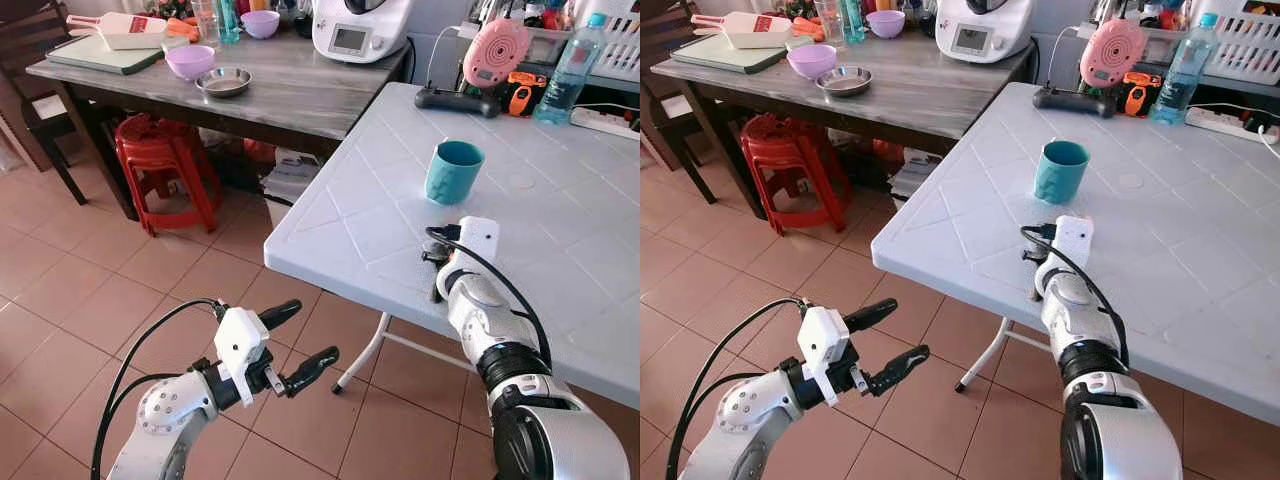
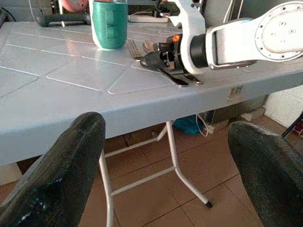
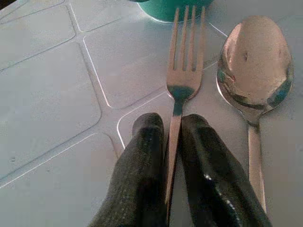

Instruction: Setting the table

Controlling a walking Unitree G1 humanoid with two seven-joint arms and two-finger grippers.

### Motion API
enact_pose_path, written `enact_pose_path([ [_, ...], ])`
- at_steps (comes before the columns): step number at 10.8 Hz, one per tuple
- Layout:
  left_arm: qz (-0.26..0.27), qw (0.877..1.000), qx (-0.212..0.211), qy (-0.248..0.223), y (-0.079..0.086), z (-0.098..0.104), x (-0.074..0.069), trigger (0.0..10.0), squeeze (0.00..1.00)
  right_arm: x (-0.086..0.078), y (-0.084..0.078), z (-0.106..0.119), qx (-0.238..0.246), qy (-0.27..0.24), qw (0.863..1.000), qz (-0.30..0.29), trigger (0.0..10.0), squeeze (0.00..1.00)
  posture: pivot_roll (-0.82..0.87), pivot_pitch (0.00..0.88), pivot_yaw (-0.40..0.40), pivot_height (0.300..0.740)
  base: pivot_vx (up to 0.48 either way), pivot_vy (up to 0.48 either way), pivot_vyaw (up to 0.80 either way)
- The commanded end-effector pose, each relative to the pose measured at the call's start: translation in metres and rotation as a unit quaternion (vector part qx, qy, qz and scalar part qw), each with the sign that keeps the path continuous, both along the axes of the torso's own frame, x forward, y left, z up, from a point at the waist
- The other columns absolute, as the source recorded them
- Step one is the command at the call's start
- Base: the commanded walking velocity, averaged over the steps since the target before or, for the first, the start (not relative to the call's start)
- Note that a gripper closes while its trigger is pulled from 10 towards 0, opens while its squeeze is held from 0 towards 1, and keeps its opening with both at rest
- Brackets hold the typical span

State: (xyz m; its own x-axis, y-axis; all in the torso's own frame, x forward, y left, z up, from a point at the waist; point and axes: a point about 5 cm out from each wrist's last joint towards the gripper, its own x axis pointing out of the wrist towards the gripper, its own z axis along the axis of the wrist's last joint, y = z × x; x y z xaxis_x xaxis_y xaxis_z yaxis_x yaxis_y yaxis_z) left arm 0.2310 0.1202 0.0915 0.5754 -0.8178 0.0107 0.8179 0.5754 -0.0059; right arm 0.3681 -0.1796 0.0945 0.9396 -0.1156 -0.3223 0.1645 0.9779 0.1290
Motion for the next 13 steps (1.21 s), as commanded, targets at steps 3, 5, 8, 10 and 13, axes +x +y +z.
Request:
enact_pose_path([
  [3,-0.007,1.000,0.002,0.000,0.002,0.003,0.001,10.0,0.00,-0.019,0.000,-0.036,0.035,0.077,0.996,-0.008,0.0,0.00,0.04,0.057,0.028,0.740,0.000,0.000,0.00],
  [5,-0.003,1.000,0.000,-0.007,0.002,0.005,0.004,10.0,0.00,-0.017,0.006,-0.032,0.055,0.058,0.997,-0.003,0.0,0.00,0.03,0.054,0.029,0.740,0.000,0.000,0.00],
  [8,0.138,0.989,-0.057,-0.014,0.015,0.015,0.037,10.0,0.00,-0.009,0.020,-0.004,0.052,-0.038,0.997,0.030,0.0,0.00,0.03,0.034,0.033,0.740,0.000,0.000,0.00],
  [10,0.218,0.973,-0.073,-0.011,0.023,0.020,0.056,10.0,0.00,-0.011,0.024,0.014,0.069,-0.099,0.993,0.018,0.0,0.00,0.02,0.027,0.032,0.740,0.000,0.000,0.00],
  [13,0.297,0.954,-0.048,0.009,0.024,0.010,0.064,10.0,0.00,-0.028,0.012,0.031,0.007,-0.174,0.985,0.002,10.0,0.00,0.01,0.017,0.037,0.740,0.000,0.000,0.00],
])
